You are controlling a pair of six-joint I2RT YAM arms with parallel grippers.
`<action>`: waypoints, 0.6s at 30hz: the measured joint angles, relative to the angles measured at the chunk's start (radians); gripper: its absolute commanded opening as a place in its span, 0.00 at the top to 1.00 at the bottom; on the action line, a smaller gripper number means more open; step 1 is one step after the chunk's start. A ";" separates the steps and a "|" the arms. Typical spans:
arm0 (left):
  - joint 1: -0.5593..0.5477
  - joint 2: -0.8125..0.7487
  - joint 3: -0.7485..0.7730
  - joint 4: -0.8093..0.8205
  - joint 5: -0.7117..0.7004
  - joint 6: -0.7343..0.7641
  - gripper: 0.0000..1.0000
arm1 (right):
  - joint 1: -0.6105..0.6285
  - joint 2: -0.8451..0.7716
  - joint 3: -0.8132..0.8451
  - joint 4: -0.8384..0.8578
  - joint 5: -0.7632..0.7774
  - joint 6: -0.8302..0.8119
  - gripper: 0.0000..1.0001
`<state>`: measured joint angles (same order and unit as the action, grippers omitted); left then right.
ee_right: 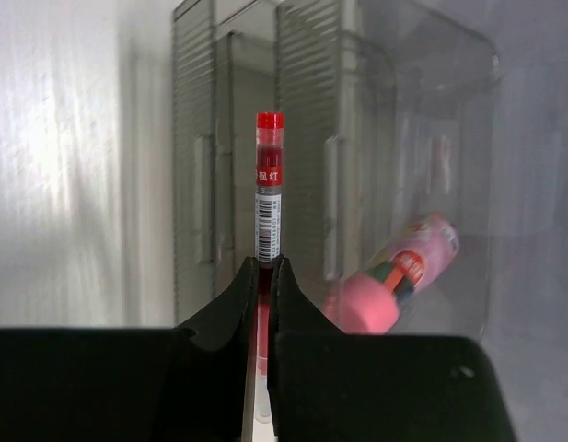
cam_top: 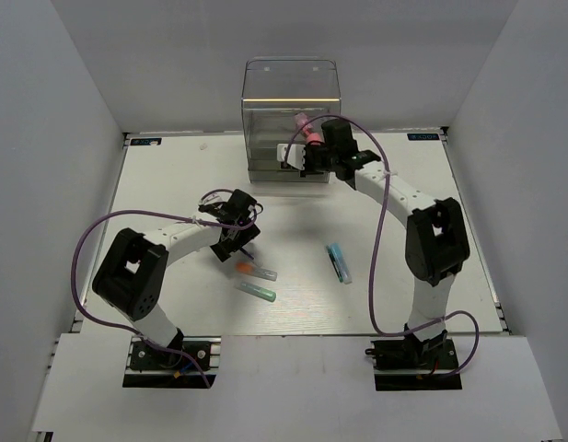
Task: Sort the stationery into containers
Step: Place the stationery into the container
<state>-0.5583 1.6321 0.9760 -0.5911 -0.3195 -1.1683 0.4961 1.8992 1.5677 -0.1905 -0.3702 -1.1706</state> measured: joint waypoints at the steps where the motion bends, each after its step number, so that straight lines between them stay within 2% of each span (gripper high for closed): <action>1: 0.000 0.000 0.001 -0.005 -0.004 0.000 0.09 | 0.001 0.019 0.022 0.007 -0.004 0.008 1.00; 4: 0.000 0.000 0.003 -0.010 -0.014 0.000 0.10 | 0.001 0.069 0.075 0.047 -0.020 0.028 1.00; 13: 0.000 0.001 0.006 -0.017 -0.030 -0.005 0.14 | -0.005 0.138 0.087 0.113 -0.081 0.097 1.00; 14: 0.000 0.001 0.009 -0.020 -0.033 -0.006 0.14 | -0.005 0.145 0.087 0.116 -0.085 0.099 0.96; 15: 0.000 0.001 0.013 -0.025 -0.035 -0.007 0.14 | -0.005 0.149 0.087 0.117 -0.088 0.103 0.85; 17: 0.000 0.001 0.024 -0.031 -0.040 -0.008 0.14 | -0.005 0.154 0.086 0.120 -0.093 0.118 0.72; 18: 0.000 0.002 0.030 -0.032 -0.042 -0.008 0.14 | -0.005 0.154 0.084 0.122 -0.097 0.120 0.59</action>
<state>-0.5583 1.6337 1.0058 -0.6228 -0.3618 -1.1759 0.4908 2.0533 1.6516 -0.0689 -0.4667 -1.0504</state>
